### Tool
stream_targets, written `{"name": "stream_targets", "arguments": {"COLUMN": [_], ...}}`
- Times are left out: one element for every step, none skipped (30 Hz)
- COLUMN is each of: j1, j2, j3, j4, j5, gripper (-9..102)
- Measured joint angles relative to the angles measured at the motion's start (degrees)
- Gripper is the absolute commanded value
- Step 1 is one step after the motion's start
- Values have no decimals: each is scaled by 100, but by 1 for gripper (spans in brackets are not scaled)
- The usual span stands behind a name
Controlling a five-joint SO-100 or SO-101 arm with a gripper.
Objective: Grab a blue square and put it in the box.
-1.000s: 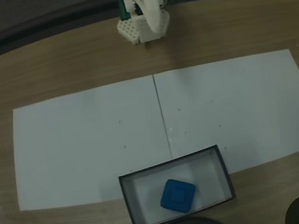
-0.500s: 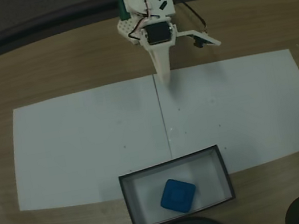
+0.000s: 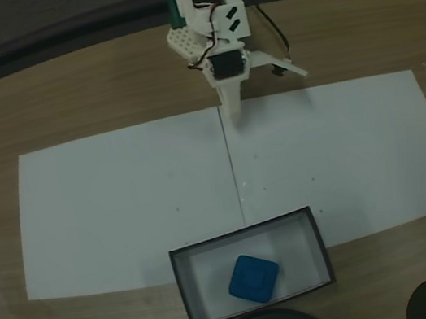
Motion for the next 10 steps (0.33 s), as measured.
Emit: {"name": "stream_targets", "arguments": {"j1": [0, 53, 53, -18, -9, 44, 62, 62, 62, 62], "j2": [0, 0, 0, 0, 0, 0, 0, 0, 0, 0], "j3": [-53, -105, -149, -176, -193, -193, -193, -193, -193, -193], "j4": [264, 483, 650, 677, 694, 703, 703, 712, 712, 712], "j5": [0, 0, 0, 9, 26, 105, 158, 193, 211, 211], "gripper": [0, 0, 0, 0, 0, 0, 0, 0, 0, 0]}}
